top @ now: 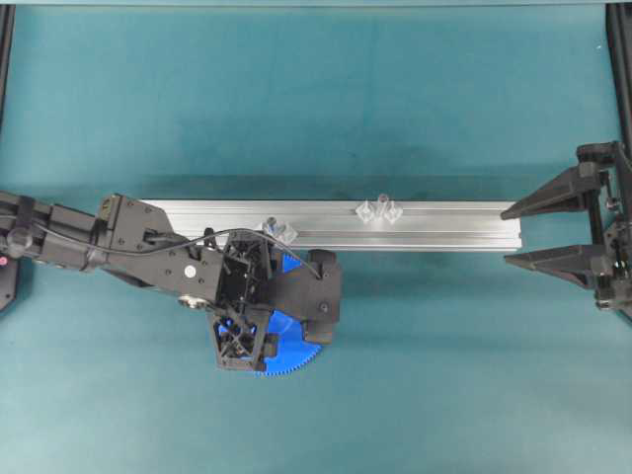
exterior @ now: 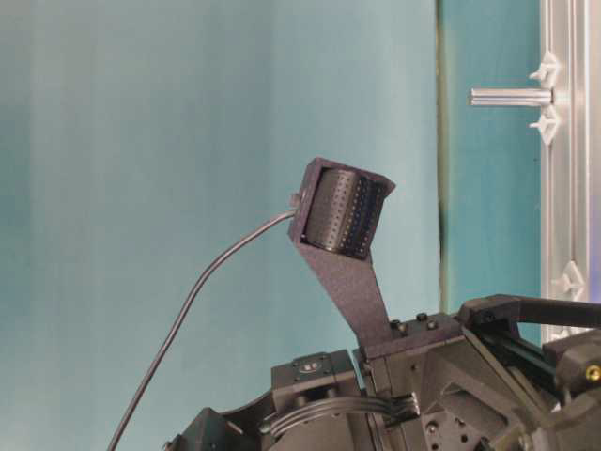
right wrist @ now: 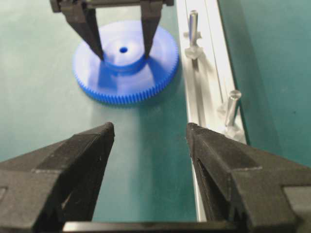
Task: Insert the large gear onto the shaft.
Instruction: 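Close the left gripper on the blue gear hub, then lift the blue gear and carry it over the rail's right shaft, then align the gear's center hole above the shaft with the left gripper, then lower the blue gear down onto the shaft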
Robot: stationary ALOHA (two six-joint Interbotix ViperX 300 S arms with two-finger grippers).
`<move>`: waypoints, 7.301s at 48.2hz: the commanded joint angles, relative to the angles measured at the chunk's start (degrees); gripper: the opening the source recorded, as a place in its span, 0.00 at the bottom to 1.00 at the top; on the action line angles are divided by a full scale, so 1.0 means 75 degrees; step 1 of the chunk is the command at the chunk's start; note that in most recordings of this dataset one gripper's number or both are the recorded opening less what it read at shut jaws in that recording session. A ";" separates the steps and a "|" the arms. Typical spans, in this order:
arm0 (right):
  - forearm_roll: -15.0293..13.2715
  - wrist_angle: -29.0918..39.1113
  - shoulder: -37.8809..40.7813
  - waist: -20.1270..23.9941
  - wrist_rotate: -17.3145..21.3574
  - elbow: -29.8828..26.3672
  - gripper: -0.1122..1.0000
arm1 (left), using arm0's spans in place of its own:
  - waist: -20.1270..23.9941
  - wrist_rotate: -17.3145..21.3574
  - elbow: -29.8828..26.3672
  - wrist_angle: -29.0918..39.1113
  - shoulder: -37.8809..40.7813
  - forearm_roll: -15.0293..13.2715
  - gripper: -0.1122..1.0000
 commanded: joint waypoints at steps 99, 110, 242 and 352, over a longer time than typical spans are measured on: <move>-0.0023 -0.0152 -0.0656 0.0000 0.0035 -0.0047 0.73 | 0.1559 0.4395 -0.4887 0.2016 0.1008 0.0129 0.81; -0.0035 -0.0117 -0.0750 0.0000 0.0047 0.0035 0.73 | 0.1758 0.4535 -0.5625 0.2461 0.1523 0.0129 0.81; -0.0082 -0.0105 -0.0914 -0.0164 0.0047 0.0176 0.73 | 0.2777 0.3832 -0.5438 0.2414 0.1887 0.0117 0.83; -0.0047 -0.0105 -0.1078 -0.0164 0.0059 0.0141 0.73 | 0.2133 0.3750 -0.5742 0.2555 0.1746 0.0105 0.91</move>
